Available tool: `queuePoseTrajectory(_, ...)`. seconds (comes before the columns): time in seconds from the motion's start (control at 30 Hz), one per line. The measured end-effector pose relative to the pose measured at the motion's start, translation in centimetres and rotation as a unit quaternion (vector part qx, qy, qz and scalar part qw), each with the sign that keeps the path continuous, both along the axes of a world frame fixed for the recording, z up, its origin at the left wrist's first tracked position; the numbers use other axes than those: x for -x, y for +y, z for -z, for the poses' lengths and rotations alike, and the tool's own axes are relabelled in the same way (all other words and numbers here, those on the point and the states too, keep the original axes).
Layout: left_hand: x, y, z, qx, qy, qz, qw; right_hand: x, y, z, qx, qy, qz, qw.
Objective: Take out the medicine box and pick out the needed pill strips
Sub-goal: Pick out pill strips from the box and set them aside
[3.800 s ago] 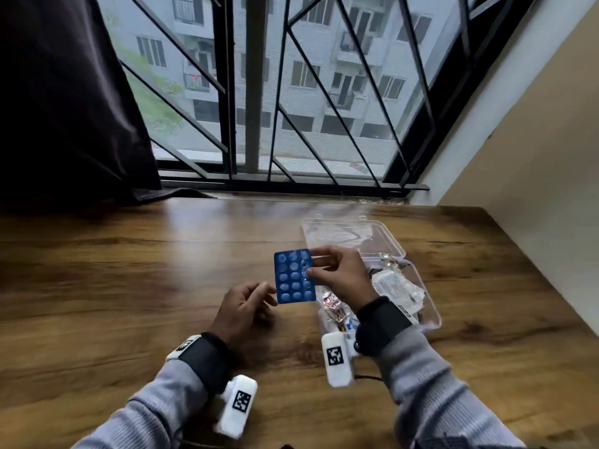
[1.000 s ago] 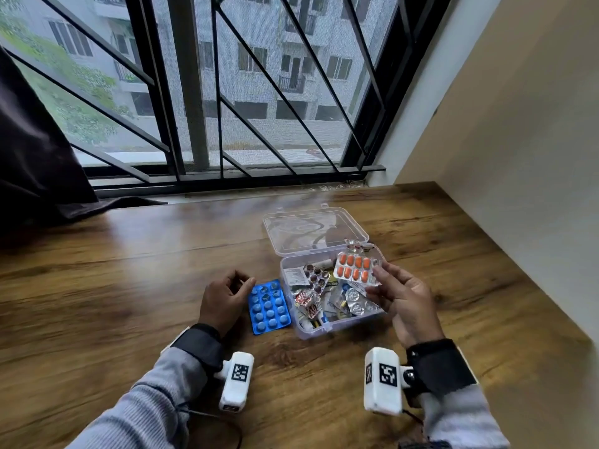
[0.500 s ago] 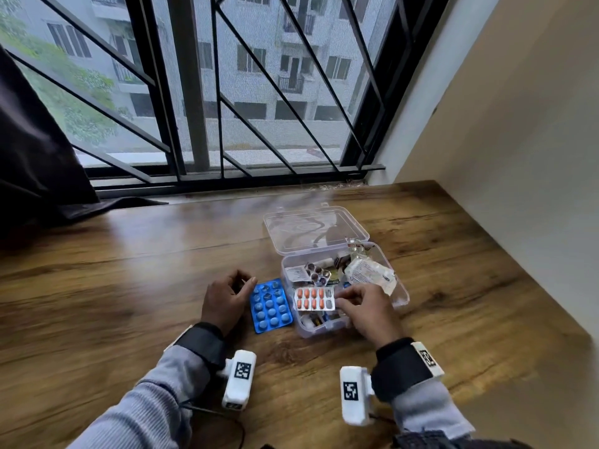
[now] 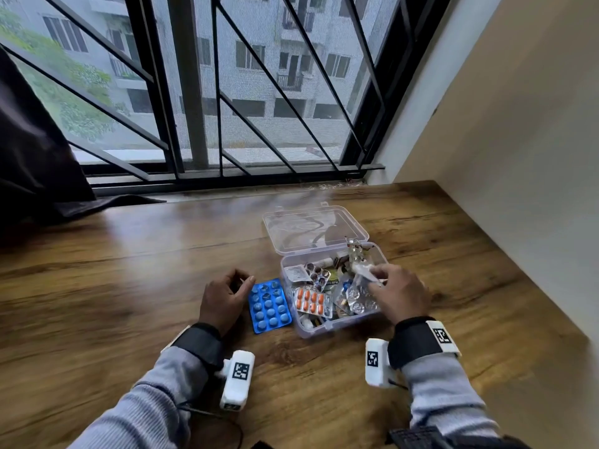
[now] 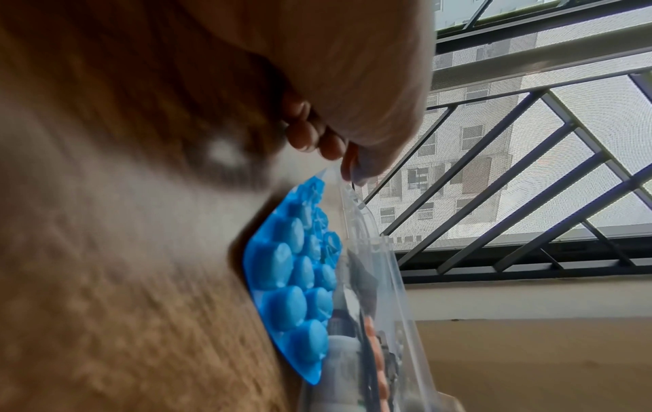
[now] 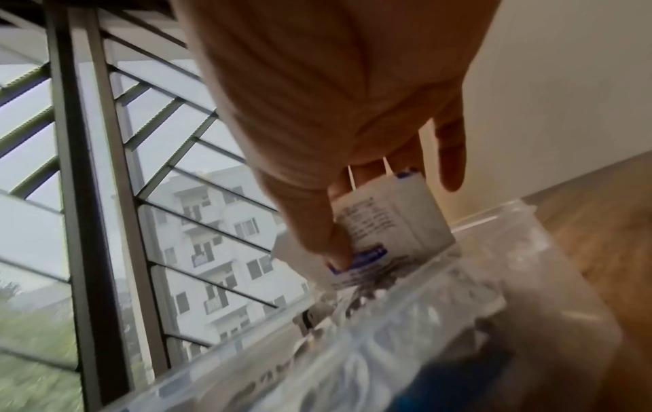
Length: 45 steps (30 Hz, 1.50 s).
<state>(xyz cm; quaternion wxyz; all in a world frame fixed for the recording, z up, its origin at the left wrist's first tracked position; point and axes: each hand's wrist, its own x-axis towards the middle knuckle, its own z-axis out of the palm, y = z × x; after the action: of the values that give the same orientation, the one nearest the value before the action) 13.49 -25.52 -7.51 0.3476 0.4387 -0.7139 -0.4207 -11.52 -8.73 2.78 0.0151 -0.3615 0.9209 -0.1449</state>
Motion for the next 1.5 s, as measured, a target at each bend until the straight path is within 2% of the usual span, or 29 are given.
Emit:
queuePoseTrajectory(0.13, 0.1, 0.0, -0.1, 0.0, -0.001, 0.003, 1.0, 0.8, 1.1, -0.5, 0.171, -0.064, 0.036, 0.983)
queuePoseTrajectory(0.23, 0.2, 0.0, -0.2, 0.001, 0.002, 0.001, 1.0, 0.6, 1.3, -1.4, 0.277, -0.254, 0.003, 0.927)
queuePoseTrajectory(0.3, 0.1, 0.1, -0.2, 0.003, 0.001, 0.001, 1.0, -0.6, 0.7, -1.7, 0.261, -0.37, -0.022, 0.891)
queuePoseTrajectory(0.33, 0.1, 0.1, -0.2, 0.004, -0.001, 0.001, 1.0, -1.2, 0.3, -1.4, 0.225, -0.389, -0.036, 0.892)
queuePoseTrajectory(0.37, 0.0, 0.1, -0.1, 0.004, -0.002, 0.001, 1.0, -1.9, -0.2, -1.0, 0.189, -0.381, -0.056, 0.903)
queuePoseTrajectory(0.43, 0.1, 0.1, -0.2, 0.004, -0.001, 0.002, 1.0, -2.7, -0.7, 0.1, 0.153, -0.304, -0.078, 0.937)
queuePoseTrajectory(0.53, 0.0, 0.2, -0.2, 0.005, -0.002, 0.003, 1.0, -1.6, -0.4, 0.4, 0.147, -0.15, -0.021, 0.977)
queuePoseTrajectory(0.6, 0.1, 0.1, -0.2, 0.007, -0.012, 0.004, 1.0, 0.2, 0.2, 0.5, 0.084, -0.095, -0.005, 0.992)
queuePoseTrajectory(0.73, 0.2, 0.1, -0.3, 0.015, -0.031, 0.0, 0.999, 2.3, 0.2, 1.0, -0.077, -0.106, -0.018, 0.991)
queuePoseTrajectory(0.97, 0.3, 0.3, -0.6, 0.015, -0.04, -0.002, 0.999, 1.7, -0.2, -0.2, -0.103, -0.027, -0.029, 0.994)
queuePoseTrajectory(1.13, 0.3, 0.3, -0.7, 0.009, -0.028, -0.004, 1.0, 2.8, 0.5, -1.2, -0.002, -0.104, -0.031, 0.994)
queuePoseTrajectory(1.27, 0.3, 0.2, 0.0, -0.001, -0.006, -0.012, 1.0, 3.2, 0.3, -2.8, 0.069, -0.076, -0.039, 0.994)
queuePoseTrajectory(1.33, 0.3, 0.1, 0.1, -0.001, -0.008, -0.014, 1.0, 3.0, -0.1, -3.5, 0.116, -0.09, -0.048, 0.988)
queuePoseTrajectory(1.43, 0.3, 0.2, 0.0, 0.001, -0.012, -0.014, 1.0, 1.8, -1.0, -4.6, 0.192, -0.222, -0.09, 0.952)
queuePoseTrajectory(1.5, 0.3, 0.2, -0.1, 0.001, -0.011, -0.012, 1.0, 0.3, -1.8, -4.8, 0.182, -0.302, -0.103, 0.93)
